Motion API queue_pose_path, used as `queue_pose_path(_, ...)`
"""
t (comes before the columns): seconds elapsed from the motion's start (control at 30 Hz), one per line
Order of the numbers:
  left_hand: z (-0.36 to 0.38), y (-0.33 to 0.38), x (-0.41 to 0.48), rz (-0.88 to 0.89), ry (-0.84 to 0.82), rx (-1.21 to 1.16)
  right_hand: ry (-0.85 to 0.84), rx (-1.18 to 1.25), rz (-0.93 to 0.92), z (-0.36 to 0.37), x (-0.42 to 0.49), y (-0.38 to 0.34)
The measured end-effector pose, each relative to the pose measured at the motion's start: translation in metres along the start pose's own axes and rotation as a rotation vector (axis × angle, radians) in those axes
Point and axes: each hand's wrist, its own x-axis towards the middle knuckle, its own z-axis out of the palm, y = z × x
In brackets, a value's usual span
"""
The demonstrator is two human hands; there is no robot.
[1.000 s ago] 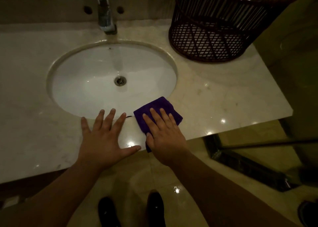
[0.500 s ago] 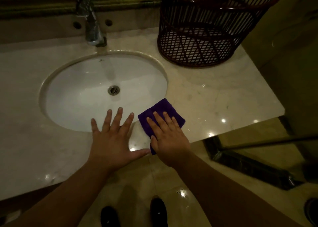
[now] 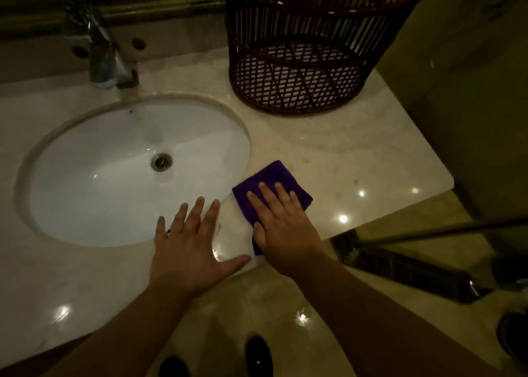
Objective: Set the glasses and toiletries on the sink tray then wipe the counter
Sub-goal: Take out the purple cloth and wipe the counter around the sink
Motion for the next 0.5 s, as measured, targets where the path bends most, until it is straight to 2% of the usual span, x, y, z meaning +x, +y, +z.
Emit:
queue_pose_path(0.27, -0.010, 0.008, 0.002, 0.023, -0.041, 0.054, 0.018, -0.011, 0.111, -0.008, -0.008, 0.040)
queue_pose_path(0.4, -0.016, 0.053, 0.029, 0.110, 0.041, -0.004, 0.011, -0.014, 0.140, -0.009, -0.009, 0.050)
queue_pose_path(0.5, -0.007, 0.077, 0.047, 0.126, 0.025, -0.005, 0.022, -0.021, 0.130, -0.007, -0.010, 0.059)
